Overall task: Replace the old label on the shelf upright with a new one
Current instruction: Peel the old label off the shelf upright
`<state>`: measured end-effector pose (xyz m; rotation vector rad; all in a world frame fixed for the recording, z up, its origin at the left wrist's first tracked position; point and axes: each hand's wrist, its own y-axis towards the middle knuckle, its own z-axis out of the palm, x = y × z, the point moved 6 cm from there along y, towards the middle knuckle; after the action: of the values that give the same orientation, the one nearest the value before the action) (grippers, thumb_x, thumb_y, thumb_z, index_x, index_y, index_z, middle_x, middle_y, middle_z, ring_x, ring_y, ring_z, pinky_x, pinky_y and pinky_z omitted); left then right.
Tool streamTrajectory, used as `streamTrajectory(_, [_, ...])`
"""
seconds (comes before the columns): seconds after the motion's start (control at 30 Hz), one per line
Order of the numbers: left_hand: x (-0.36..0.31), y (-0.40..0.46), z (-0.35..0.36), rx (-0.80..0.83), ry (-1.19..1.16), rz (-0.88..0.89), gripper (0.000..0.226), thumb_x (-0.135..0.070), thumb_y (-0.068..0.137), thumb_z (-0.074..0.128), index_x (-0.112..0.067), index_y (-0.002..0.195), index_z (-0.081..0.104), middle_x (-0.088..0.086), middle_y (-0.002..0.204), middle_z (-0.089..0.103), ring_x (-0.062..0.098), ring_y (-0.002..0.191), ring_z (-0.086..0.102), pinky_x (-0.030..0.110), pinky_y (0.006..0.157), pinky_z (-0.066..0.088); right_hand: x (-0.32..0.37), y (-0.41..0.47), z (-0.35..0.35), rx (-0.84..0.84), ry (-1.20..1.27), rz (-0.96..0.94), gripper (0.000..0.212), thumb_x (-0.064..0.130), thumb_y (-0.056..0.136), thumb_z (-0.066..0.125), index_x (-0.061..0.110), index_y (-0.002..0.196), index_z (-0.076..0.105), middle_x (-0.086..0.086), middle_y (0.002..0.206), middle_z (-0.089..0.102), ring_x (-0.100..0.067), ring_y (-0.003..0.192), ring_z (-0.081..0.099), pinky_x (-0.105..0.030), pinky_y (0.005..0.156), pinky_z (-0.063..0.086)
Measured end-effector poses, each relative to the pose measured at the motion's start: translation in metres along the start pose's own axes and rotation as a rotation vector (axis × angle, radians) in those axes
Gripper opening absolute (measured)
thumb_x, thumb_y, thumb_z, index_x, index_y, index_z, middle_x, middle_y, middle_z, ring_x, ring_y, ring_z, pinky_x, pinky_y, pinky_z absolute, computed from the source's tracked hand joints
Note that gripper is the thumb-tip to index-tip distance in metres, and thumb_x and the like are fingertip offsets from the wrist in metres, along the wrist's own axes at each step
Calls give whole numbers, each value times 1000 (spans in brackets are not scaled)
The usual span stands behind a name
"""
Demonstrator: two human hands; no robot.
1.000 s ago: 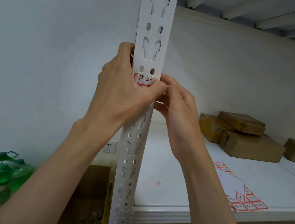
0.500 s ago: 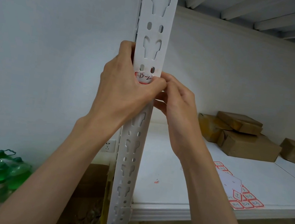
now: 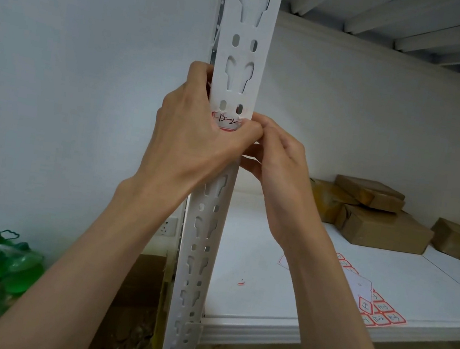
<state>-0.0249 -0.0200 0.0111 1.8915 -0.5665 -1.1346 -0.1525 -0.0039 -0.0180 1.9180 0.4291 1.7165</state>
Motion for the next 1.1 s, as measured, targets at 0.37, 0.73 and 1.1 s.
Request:
streamTrajectory(0.37, [-2,0,3,41,-69,-63,47,-39,79,69,-22,112,40,-13,92,57,4,81,60,6,57,41,-3,2,-1,-17,-23,-8,40,15,109,32,14,119,70,4,102,77,-5,87,72,-21,81,58])
streamTrajectory(0.73, [-4,0,3,22,-84,-62,44,-33,78,69,-19,111,43,-13,88,58,3,80,60,9,56,41,3,0,-3,39,-124,-84,40,2,105,34,12,116,71,8,101,75,-5,92,71,-18,79,56])
streamTrajectory(1.1, [13,9,-11,189,-281,-92,28,-18,102,35,-12,110,61,4,96,68,16,79,61,46,73,57,34,-12,-17,-267,-466,-620,11,11,92,72,9,102,72,-1,96,72,-10,86,68,-21,79,58])
